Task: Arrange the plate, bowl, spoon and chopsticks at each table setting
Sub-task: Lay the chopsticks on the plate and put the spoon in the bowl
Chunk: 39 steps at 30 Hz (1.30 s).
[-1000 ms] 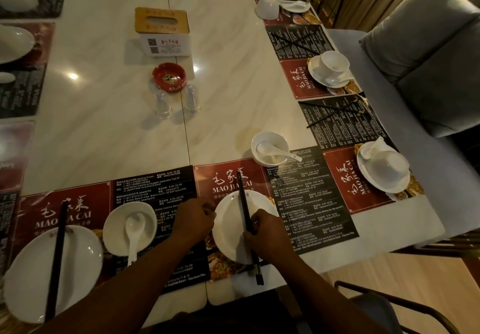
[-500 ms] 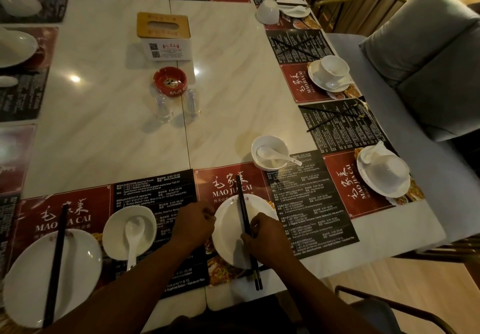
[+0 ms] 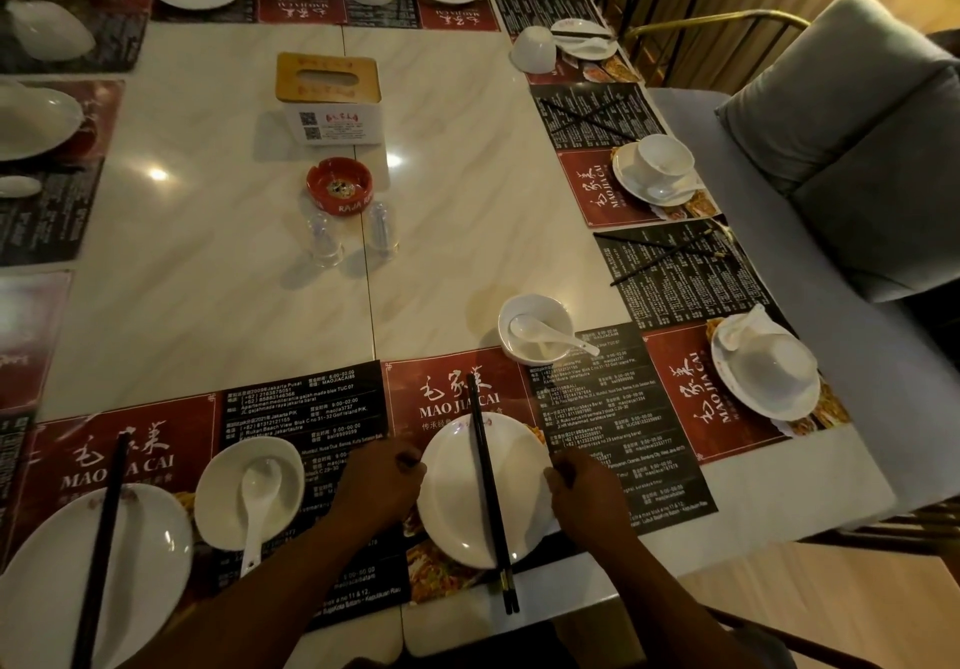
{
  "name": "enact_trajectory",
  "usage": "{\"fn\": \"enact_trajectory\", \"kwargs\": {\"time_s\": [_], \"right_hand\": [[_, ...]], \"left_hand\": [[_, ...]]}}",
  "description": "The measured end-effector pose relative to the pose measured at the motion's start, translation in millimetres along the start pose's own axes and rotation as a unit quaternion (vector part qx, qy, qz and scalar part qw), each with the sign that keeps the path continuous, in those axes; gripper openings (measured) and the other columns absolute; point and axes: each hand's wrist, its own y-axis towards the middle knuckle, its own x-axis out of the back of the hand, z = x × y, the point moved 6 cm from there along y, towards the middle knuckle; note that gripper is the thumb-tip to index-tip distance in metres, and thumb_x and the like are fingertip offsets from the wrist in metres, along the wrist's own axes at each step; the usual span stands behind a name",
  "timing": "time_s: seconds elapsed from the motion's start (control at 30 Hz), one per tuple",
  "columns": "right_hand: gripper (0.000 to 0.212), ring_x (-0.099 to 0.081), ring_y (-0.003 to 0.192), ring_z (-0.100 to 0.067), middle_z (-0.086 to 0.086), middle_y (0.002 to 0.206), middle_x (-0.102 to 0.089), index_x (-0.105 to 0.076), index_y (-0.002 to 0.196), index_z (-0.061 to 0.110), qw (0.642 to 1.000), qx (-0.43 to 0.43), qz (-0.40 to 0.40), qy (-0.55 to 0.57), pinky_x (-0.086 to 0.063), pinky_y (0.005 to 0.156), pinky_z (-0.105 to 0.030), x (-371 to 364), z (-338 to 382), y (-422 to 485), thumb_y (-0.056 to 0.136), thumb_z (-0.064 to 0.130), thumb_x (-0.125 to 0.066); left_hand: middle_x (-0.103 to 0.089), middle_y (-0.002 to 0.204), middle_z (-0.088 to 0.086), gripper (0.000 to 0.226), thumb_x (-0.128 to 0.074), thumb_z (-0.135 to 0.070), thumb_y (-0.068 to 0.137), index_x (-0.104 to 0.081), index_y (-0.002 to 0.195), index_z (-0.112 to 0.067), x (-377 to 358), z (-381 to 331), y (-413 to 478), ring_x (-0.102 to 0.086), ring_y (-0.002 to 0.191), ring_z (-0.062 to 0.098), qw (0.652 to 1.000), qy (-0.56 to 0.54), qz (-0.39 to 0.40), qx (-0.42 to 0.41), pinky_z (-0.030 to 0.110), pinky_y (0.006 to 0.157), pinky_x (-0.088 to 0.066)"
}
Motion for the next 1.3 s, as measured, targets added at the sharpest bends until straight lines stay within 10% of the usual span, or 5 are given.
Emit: {"fn": "enact_trajectory", "kwargs": {"time_s": [0.5,0.83,1.07,1.3], "right_hand": [[0.006,-0.055,0.07,0.007,0.02,0.075,-0.058,-0.063,0.089,0.033,0.999,0.007,0.042,0.016,-0.031,0.06,-0.008,19,-6,13,0.095,0.033,-0.062],[0.017,-0.068,0.08,-0.017,0.001,0.084,-0.069,-0.066,0.087,0.026,0.982,-0.011,-0.048,0.18,-0.059,0.078,-0.045,139,10,122,0.098,0.031,-0.054],[0.033,-0.071,0.091,-0.018,-0.003,0.113,-0.071,-0.062,0.127,0.029,0.98,0.085,0.13,0.124,-0.057,0.09,-0.045,122,63,188,0.097,0.041,-0.055],[0.028,-0.061,0.09,-0.014,-0.002,0.111,-0.071,-0.067,0.122,0.026,0.97,0.181,0.161,0.024,-0.045,0.078,-0.027,105,74,201,0.1,0.032,-0.052]], "left_hand": [[-0.069,0.091,-0.014,0.007,-0.071,-0.031,0.089,-0.073,0.096,-0.03,1,-2,-1,-0.061,0.078,-0.003,0.999,-0.029,-0.006,0.034,0.01,0.062,-0.04],[-0.063,0.079,-0.011,0.007,-0.066,-0.014,0.09,-0.069,0.093,-0.019,24,-60,21,-0.058,0.067,0.003,0.984,-0.041,-0.173,-0.024,0.021,0.059,-0.049],[-0.068,0.112,-0.003,0.044,-0.06,-0.033,0.095,-0.052,0.138,-0.028,-11,-129,71,-0.068,0.094,0.014,0.948,-0.281,-0.098,0.114,0.039,0.083,-0.059],[-0.067,0.108,-0.003,0.031,-0.059,-0.024,0.091,-0.061,0.122,-0.027,-34,-143,85,-0.068,0.096,0.018,0.91,-0.35,-0.135,0.178,0.046,0.086,-0.059]]}}
